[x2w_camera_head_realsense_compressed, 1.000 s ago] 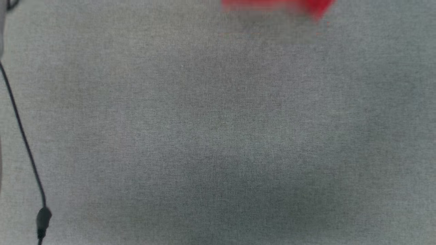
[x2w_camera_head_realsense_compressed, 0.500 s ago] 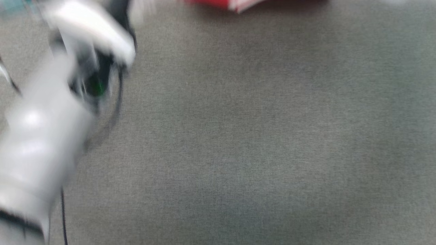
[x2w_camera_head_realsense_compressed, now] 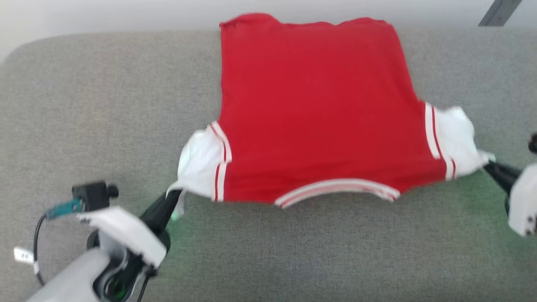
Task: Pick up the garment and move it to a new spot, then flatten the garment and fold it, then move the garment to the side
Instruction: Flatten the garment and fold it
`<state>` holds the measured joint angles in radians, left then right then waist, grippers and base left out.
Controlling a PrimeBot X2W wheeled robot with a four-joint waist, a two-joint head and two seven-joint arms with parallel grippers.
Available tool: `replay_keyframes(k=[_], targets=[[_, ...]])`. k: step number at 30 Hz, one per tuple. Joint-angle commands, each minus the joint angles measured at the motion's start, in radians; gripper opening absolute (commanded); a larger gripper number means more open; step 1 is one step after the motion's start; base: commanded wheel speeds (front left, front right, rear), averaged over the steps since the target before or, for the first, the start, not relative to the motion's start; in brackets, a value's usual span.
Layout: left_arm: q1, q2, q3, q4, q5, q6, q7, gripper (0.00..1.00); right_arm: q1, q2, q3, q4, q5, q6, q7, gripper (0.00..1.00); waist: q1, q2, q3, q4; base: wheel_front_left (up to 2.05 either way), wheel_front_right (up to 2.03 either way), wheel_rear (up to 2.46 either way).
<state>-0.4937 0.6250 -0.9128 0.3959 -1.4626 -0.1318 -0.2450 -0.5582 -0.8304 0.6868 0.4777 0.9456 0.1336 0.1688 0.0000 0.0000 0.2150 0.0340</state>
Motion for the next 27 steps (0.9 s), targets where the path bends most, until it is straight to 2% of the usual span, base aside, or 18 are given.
replay_keyframes(k=[1,6,10,12,13,16,20,27], targets=[[0.033,0.028,0.004,-0.014,0.029,0.003,-0.011,0.00,0.046,-0.024,-0.020,-0.032,0.020,-0.005,0.022,0.00,0.0000,0.0000,-0.014,0.006,0.00,0.00,0.00],[0.149,0.092,0.017,-0.115,0.067,0.003,-0.021,0.00,0.249,-0.094,-0.124,-0.190,0.061,-0.005,0.101,0.00,0.0000,0.0000,-0.030,0.016,0.00,0.00,0.00],[0.236,0.122,0.047,-0.156,0.097,0.022,-0.022,0.00,0.423,-0.113,-0.234,-0.301,0.075,-0.005,0.157,0.00,0.0000,0.0000,-0.038,0.023,0.00,0.00,0.00],[0.274,0.128,0.067,-0.181,0.119,0.043,-0.022,0.00,0.498,-0.100,-0.298,-0.346,0.062,-0.005,0.180,0.00,0.0000,0.0000,-0.039,0.024,0.00,0.00,0.00],[0.274,0.128,0.067,-0.181,0.119,0.043,-0.022,0.00,0.498,-0.100,-0.298,-0.346,0.062,-0.005,0.180,0.00,0.0000,0.0000,-0.039,0.024,0.00,0.00,0.00],[0.315,0.116,0.093,-0.211,0.154,0.075,-0.022,0.00,0.590,-0.055,-0.402,-0.405,0.027,-0.005,0.210,0.00,0.0000,0.0000,-0.044,0.024,0.00,0.00,0.00],[0.337,0.065,0.128,-0.199,0.183,0.095,-0.022,0.00,0.652,0.035,-0.505,-0.444,-0.049,-0.005,0.272,0.00,0.0000,0.0000,-0.054,0.020,0.00,0.00,0.00],[0.322,-0.023,0.129,-0.096,0.221,0.086,-0.022,0.00,0.634,0.179,-0.549,-0.425,-0.186,-0.005,0.372,0.00,0.0000,0.0000,-0.048,0.009,0.00,0.00,0.00]])
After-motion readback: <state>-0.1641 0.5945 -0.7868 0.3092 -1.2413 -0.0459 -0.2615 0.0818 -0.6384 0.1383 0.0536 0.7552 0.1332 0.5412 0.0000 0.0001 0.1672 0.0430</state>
